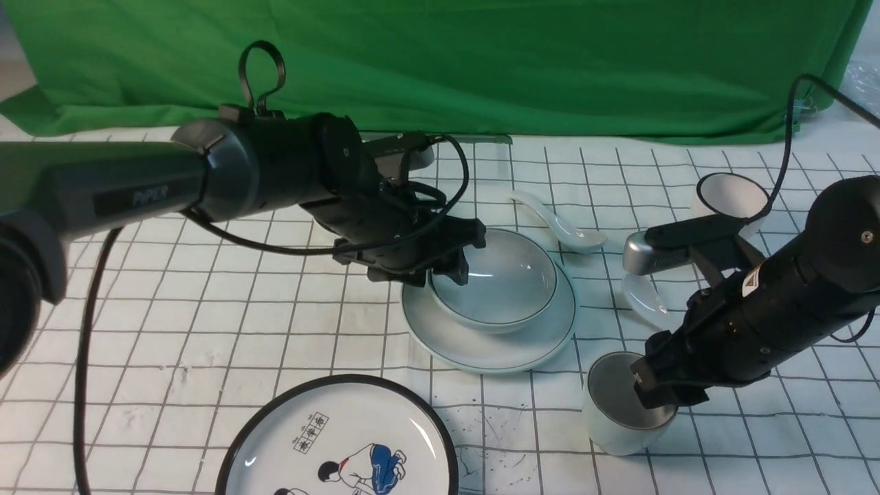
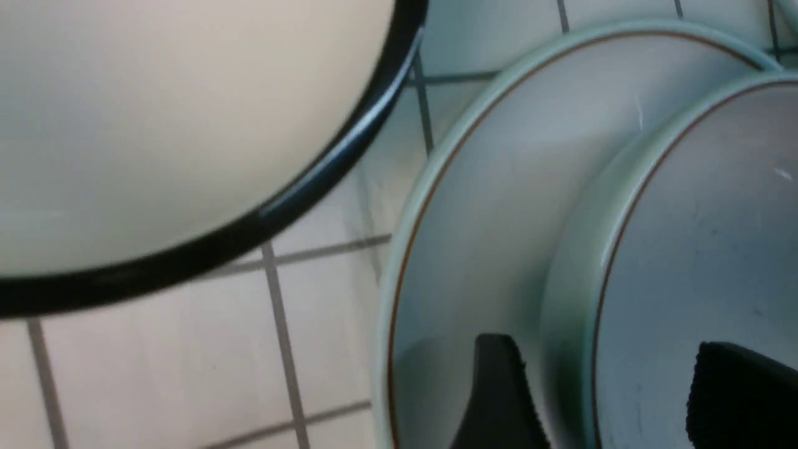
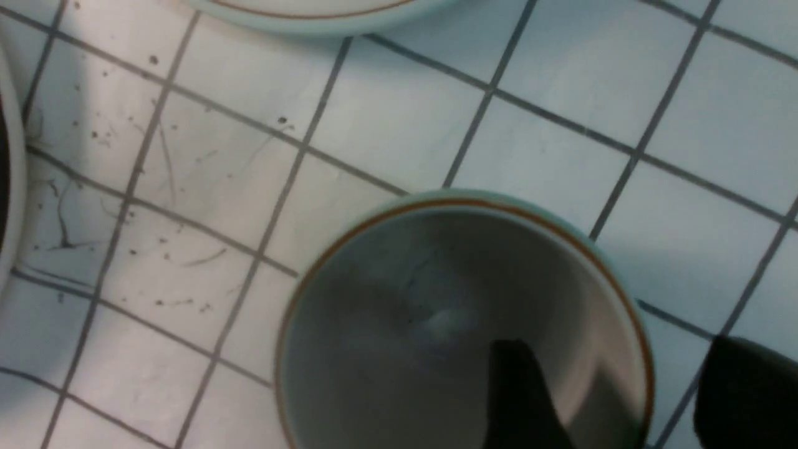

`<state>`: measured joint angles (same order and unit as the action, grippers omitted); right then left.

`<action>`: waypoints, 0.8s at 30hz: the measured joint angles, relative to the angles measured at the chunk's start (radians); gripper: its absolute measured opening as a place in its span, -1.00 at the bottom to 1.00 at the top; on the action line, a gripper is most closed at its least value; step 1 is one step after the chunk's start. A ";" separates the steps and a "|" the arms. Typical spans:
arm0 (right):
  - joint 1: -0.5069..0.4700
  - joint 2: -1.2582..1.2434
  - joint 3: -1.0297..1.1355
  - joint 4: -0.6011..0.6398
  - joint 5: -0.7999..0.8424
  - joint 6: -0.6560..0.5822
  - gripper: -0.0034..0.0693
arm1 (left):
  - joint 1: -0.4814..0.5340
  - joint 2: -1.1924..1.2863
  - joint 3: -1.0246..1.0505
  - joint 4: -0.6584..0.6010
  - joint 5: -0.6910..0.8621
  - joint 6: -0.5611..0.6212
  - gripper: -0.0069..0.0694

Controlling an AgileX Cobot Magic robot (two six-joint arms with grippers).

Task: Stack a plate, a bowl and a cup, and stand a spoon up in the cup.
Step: Use the right arm to grab a blue teacup, then use the right arm to put the blue teacup into the blue rice bowl in the middle

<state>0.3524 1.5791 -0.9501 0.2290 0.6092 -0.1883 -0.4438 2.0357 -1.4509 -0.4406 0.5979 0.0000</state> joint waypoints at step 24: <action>0.079 0.377 -0.712 -0.007 0.155 -0.115 -0.68 | -0.003 -0.531 0.073 0.441 0.291 -0.046 -0.81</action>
<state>0.4312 1.9560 -1.6617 0.2223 0.7638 -0.3031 -0.4469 1.5049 -1.3784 0.0000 0.8885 -0.0462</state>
